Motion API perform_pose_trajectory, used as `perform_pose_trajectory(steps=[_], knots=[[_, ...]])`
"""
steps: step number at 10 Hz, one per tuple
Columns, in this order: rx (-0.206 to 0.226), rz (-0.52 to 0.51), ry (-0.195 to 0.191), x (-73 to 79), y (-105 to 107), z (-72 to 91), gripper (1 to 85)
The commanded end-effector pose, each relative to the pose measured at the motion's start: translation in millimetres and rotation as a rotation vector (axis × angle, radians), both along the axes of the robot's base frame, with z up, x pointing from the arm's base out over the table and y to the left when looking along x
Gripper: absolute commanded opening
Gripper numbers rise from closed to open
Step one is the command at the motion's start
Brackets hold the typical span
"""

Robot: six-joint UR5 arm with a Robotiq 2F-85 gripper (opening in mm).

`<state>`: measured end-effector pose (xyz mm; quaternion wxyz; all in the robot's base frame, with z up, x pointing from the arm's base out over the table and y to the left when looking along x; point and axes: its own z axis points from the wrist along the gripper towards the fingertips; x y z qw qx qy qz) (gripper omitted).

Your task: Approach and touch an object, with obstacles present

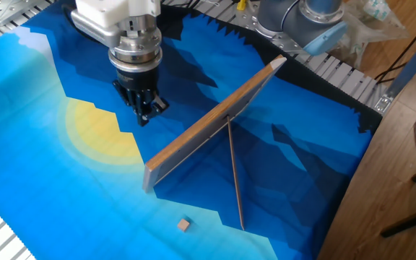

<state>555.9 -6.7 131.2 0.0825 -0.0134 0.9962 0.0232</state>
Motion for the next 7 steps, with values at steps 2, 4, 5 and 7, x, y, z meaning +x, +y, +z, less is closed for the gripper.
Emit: perform_pose_trajectory(steps=[2, 4, 5, 7], knots=[[-0.027, -0.022, 0.124, -32.9, -9.1, -2.9, 1.0], [-0.060, -0.073, 0.173, -45.5, -18.7, -3.2, 1.0], [-0.089, -0.084, 0.183, -48.3, -26.2, -2.9, 1.0], [-0.073, -0.050, 0.179, -43.9, -26.7, -13.4, 1.0]])
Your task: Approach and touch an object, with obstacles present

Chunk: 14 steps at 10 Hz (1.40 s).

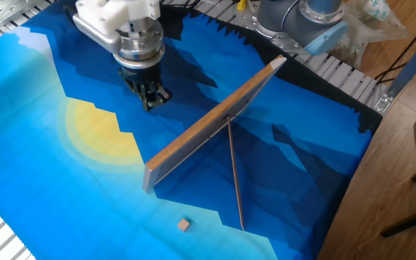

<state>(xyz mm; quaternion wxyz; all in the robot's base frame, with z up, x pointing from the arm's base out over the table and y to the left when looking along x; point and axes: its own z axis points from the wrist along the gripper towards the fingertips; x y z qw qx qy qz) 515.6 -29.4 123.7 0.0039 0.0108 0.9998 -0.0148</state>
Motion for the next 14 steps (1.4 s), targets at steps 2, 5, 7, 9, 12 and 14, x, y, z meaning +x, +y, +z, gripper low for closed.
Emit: perform_pose_trajectory(steps=[2, 5, 7, 9, 12, 14], knots=[[0.040, -0.001, 0.029, 7.2, -5.0, -31.8, 1.0], [0.035, 0.012, 0.011, 8.4, -2.8, -27.5, 1.0], [0.024, 0.033, -0.002, 11.9, -5.6, -27.5, 1.0], [0.021, 0.038, -0.016, 15.5, -6.4, -27.5, 1.0], [0.060, 0.095, -0.114, 40.8, 5.1, -25.5, 1.0], [0.071, 0.120, -0.154, 50.7, 9.0, -23.9, 1.0]])
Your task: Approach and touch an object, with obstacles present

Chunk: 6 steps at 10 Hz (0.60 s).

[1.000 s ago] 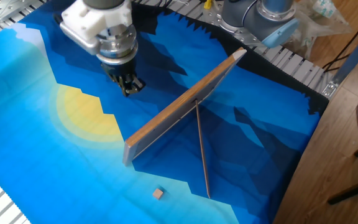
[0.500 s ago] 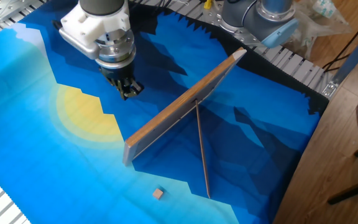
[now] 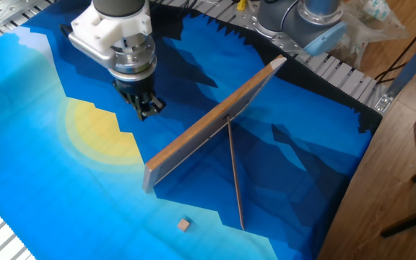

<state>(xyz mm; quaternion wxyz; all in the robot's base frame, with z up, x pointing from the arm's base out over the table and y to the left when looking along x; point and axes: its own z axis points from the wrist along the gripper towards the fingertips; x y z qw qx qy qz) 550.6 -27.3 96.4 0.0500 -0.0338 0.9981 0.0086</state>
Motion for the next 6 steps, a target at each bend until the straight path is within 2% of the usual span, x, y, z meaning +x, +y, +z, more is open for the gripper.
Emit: perform_pose_trajectory(steps=[1, 2, 3, 4, 5, 6], knots=[[-0.004, 0.035, -0.047, 12.1, -1.0, 2.6, 1.0], [-0.018, 0.034, 0.004, -1.0, -4.9, 1.0, 1.0], [-0.020, 0.023, 0.053, -13.7, -1.4, 28.3, 1.0], [-0.029, 0.011, 0.094, -26.8, 6.5, 66.3, 1.0], [-0.021, -0.006, 0.111, -35.3, 17.9, 89.7, 1.0], [-0.016, -0.022, 0.114, -38.8, 29.3, 106.2, 1.0]])
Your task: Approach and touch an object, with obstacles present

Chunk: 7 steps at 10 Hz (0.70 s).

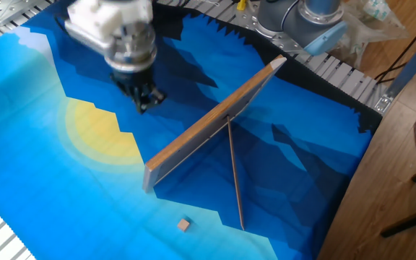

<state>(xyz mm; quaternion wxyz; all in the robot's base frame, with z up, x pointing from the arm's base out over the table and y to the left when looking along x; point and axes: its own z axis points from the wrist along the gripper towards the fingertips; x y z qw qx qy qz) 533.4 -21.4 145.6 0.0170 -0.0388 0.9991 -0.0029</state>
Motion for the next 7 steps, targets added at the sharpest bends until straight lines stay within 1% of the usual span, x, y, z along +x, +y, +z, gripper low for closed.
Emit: perform_pose_trajectory(steps=[1, 2, 3, 4, 5, 7], knots=[[0.007, -0.057, 0.064, -25.0, 36.8, 72.3, 1.0], [0.007, -0.082, 0.081, -29.1, 55.9, 90.2, 1.0], [0.003, -0.099, 0.089, -30.5, 71.1, 102.0, 1.0], [-0.009, -0.093, 0.089, -27.7, 74.7, 102.0, 1.0], [0.003, -0.045, 0.056, -18.5, 76.7, 100.1, 1.0], [0.007, 0.011, 0.026, -10.6, 77.9, 100.1, 1.0]])
